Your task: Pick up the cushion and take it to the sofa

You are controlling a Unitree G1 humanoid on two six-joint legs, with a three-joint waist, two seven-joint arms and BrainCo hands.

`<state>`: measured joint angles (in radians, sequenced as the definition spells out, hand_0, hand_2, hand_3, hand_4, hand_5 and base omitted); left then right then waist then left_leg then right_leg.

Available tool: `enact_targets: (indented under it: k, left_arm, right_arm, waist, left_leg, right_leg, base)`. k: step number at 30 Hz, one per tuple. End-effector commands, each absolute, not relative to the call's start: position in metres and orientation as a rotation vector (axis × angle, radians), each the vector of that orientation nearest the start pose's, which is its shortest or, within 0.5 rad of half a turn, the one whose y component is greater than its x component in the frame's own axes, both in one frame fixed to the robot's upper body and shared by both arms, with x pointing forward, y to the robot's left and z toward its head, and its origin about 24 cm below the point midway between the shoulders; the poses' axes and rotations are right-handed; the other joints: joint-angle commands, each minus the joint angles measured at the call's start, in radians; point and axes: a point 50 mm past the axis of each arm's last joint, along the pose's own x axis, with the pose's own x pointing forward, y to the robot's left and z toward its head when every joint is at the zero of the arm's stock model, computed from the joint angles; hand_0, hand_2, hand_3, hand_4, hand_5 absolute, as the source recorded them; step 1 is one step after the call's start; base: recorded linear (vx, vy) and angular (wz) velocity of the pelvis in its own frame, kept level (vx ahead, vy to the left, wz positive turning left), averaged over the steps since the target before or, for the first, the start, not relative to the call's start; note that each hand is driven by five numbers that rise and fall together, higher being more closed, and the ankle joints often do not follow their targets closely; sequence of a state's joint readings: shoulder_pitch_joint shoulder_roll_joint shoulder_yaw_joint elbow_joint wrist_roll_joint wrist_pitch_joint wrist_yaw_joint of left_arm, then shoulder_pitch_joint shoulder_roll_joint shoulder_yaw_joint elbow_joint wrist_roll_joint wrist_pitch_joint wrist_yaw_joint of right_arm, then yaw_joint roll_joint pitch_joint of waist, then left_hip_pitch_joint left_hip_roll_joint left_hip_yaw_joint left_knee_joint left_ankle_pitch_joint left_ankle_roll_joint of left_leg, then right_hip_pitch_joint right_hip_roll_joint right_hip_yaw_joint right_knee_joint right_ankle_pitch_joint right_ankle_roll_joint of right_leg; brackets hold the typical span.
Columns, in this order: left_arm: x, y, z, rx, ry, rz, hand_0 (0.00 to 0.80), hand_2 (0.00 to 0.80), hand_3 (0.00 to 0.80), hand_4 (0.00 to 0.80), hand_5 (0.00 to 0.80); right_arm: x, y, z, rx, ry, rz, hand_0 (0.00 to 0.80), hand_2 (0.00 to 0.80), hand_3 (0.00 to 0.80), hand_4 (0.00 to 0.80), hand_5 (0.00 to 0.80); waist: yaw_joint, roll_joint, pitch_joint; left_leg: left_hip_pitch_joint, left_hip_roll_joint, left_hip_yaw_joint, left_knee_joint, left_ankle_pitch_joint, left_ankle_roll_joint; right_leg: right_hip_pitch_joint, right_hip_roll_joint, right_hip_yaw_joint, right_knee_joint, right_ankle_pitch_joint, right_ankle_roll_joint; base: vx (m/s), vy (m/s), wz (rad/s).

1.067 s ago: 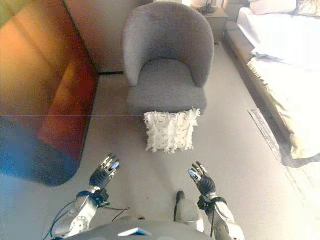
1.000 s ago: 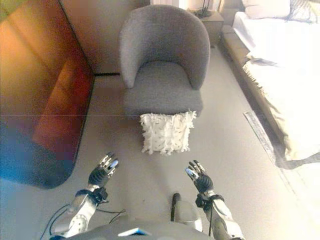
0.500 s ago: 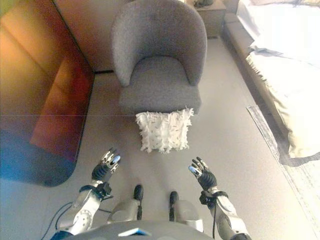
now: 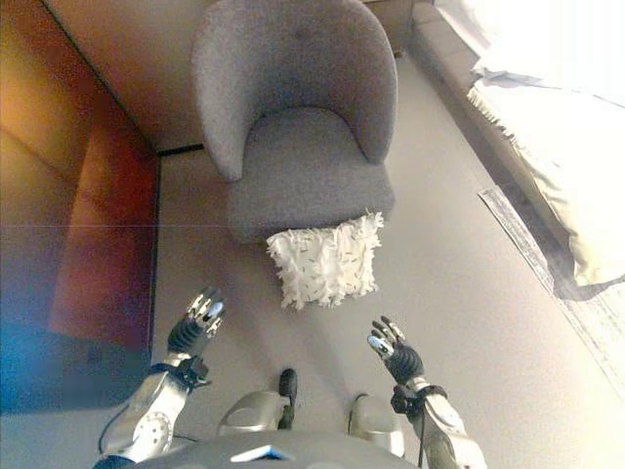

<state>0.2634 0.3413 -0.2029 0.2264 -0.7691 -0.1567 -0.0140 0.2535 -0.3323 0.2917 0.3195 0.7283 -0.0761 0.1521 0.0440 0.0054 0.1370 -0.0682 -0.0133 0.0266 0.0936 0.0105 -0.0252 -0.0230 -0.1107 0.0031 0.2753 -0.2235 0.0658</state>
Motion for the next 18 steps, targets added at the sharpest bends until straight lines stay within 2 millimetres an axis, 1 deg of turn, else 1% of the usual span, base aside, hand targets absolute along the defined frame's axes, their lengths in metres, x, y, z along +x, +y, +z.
enact_targets:
  k: [1,2,3,4,5,6,7,8,10,11,12,15,16,17,18]
  left_arm:
    - [0.177,0.225,-0.028,-0.351,0.266,0.1,0.0,0.0,0.0,0.0,0.0]
    - [0.178,0.225,-0.028,-0.344,0.268,0.087,0.0,0.0,0.0,0.0,0.0]
    - [0.179,0.224,-0.028,-0.336,0.272,0.073,0.0,0.0,0.0,0.0,0.0]
    - [0.179,0.224,-0.028,-0.325,0.279,0.062,0.0,0.0,0.0,0.0,0.0]
    - [0.18,0.224,-0.029,-0.318,0.288,0.057,0.0,0.0,0.0,0.0,0.0]
    - [0.181,0.224,-0.03,-0.316,0.296,0.058,0.0,0.0,0.0,0.0,0.0]
    - [0.182,0.224,-0.029,-0.321,0.296,0.057,0.0,0.0,0.0,0.0,0.0]
    - [0.183,0.223,-0.028,-0.325,0.29,0.054,0.0,0.0,0.0,0.0,0.0]
    - [0.183,0.223,-0.026,-0.324,0.287,0.053,0.0,0.0,0.0,0.0,0.0]
    - [0.183,0.223,-0.027,-0.323,0.288,0.053,0.0,0.0,0.0,0.0,0.0]
    - [0.183,0.223,-0.026,-0.322,0.287,0.05,0.0,0.0,0.0,0.0,0.0]
    - [0.183,0.221,-0.025,-0.315,0.275,0.031,0.0,0.0,0.0,0.0,0.0]
    - [0.183,0.22,-0.025,-0.313,0.276,0.025,0.0,0.0,0.0,0.0,0.0]
    - [0.183,0.22,-0.025,-0.313,0.278,0.021,0.0,0.0,0.0,0.0,0.0]
    - [0.182,0.22,-0.026,-0.315,0.281,0.022,0.0,0.0,0.0,0.0,0.0]
  right_arm:
    - [0.169,-0.159,-0.062,0.437,0.471,0.168,0.0,0.0,0.0,0.0,0.0]
    - [0.172,-0.157,-0.061,0.447,0.46,0.161,0.0,0.0,0.0,0.0,0.0]
    - [0.173,-0.155,-0.061,0.452,0.452,0.15,0.0,0.0,0.0,0.0,0.0]
    - [0.172,-0.153,-0.062,0.457,0.45,0.135,0.0,0.0,0.0,0.0,0.0]
    - [0.171,-0.152,-0.063,0.461,0.454,0.126,0.0,0.0,0.0,0.0,0.0]
    - [0.168,-0.15,-0.065,0.46,0.461,0.121,0.0,0.0,0.0,0.0,0.0]
    - [0.166,-0.15,-0.066,0.453,0.468,0.12,0.0,0.0,0.0,0.0,0.0]
    - [0.164,-0.15,-0.066,0.447,0.47,0.119,0.0,0.0,0.0,0.0,0.0]
    - [0.159,-0.155,-0.068,0.444,0.48,0.101,0.0,0.0,0.0,0.0,0.0]
    - [0.158,-0.157,-0.068,0.446,0.482,0.088,0.0,0.0,0.0,0.0,0.0]
    - [0.158,-0.159,-0.068,0.455,0.478,0.086,0.0,0.0,0.0,0.0,0.0]
    - [0.16,-0.164,-0.067,0.469,0.47,0.079,0.0,0.0,0.0,0.0,0.0]
    - [0.161,-0.166,-0.068,0.474,0.474,0.071,0.0,0.0,0.0,0.0,0.0]
    - [0.163,-0.168,-0.069,0.478,0.479,0.067,0.0,0.0,0.0,0.0,0.0]
    - [0.165,-0.17,-0.07,0.477,0.483,0.066,0.0,0.0,0.0,0.0,0.0]
  waist:
    - [0.007,-0.044,-0.07]
    - [0.008,-0.039,-0.072]
    - [0.004,-0.026,-0.073]
    - [-0.004,-0.018,-0.068]
    - [-0.011,-0.01,-0.066]
    - [-0.023,-0.013,-0.06]
    - [-0.033,-0.005,-0.055]
    - [-0.036,0.006,-0.053]
    - [-0.049,0.004,-0.04]
    - [-0.057,-0.002,-0.035]
    - [-0.066,-0.014,-0.028]
    - [-0.092,-0.047,-0.02]
    - [-0.099,-0.052,-0.019]
    - [-0.102,-0.059,-0.019]
    - [-0.101,-0.063,-0.019]
  left_leg:
    - [-0.143,-0.032,0.018,-0.019,0.076,0.072]
    - [-0.126,-0.039,0.036,-0.016,0.06,0.089]
    - [-0.109,-0.039,0.046,-0.015,0.046,0.104]
    - [-0.083,-0.05,0.053,-0.011,0.027,0.119]
    - [-0.064,-0.055,0.055,-0.011,0.018,0.125]
    - [-0.027,-0.072,0.046,-0.016,-0.002,0.121]
    - [0.001,-0.074,0.039,-0.025,-0.003,0.118]
    - [0.0,-0.066,0.035,-0.03,0.011,0.12]
    - [0.021,-0.074,0.011,-0.037,0.004,0.11]
    - [0.03,-0.08,0.008,-0.036,-0.006,0.107]
    - [0.044,-0.087,0.006,-0.033,-0.023,0.105]
    - [0.078,-0.101,0.004,-0.024,-0.076,0.101]
    - [0.094,-0.104,0.0,-0.023,-0.09,0.102]
    - [0.112,-0.109,-0.008,-0.023,-0.102,0.104]
    - [0.126,-0.112,-0.014,-0.024,-0.11,0.105]
  right_leg:
    - [0.112,-0.064,-0.047,0.027,0.253,0.033]
    - [0.073,-0.092,-0.06,0.13,0.307,0.033]
    - [0.032,-0.105,-0.063,0.234,0.348,0.028]
    - [-0.023,-0.123,-0.055,0.368,0.374,0.023]
    - [-0.071,-0.126,-0.047,0.433,0.399,0.02]
    - [-0.112,-0.134,-0.03,0.476,0.399,0.028]
    - [-0.155,-0.123,-0.029,0.463,0.391,0.017]
    - [-0.18,-0.106,-0.042,0.413,0.403,-0.004]
    - [-0.185,-0.079,-0.045,0.258,0.377,-0.005]
    - [-0.183,-0.073,-0.043,0.174,0.381,0.002]
    - [-0.187,-0.071,-0.036,0.062,0.406,0.019]
    - [-0.212,-0.064,0.001,-0.217,0.466,0.069]
    - [-0.216,-0.059,0.003,-0.283,0.486,0.081]
    - [-0.224,-0.052,-0.006,-0.342,0.51,0.092]
    - [-0.23,-0.047,-0.019,-0.358,0.519,0.095]
  base:
    - [0.165,0.265,0.11]
    - [0.183,0.318,0.09]
    - [0.191,0.346,0.09]
    - [0.191,0.335,0.15]
    - [0.233,0.303,0.27]
    - [0.227,0.223,0.3]
    - [0.177,0.148,0.16]
    - [0.138,0.065,0.05]
    - [0.176,-0.031,0.03]
    - [0.202,-0.097,0.02]
    - [0.188,-0.112,0.0]
    - [0.218,-0.105,-0.13]
    - [0.286,-0.063,-0.1]
    - [0.269,-0.043,-0.04]
    - [0.272,-0.042,-0.01]
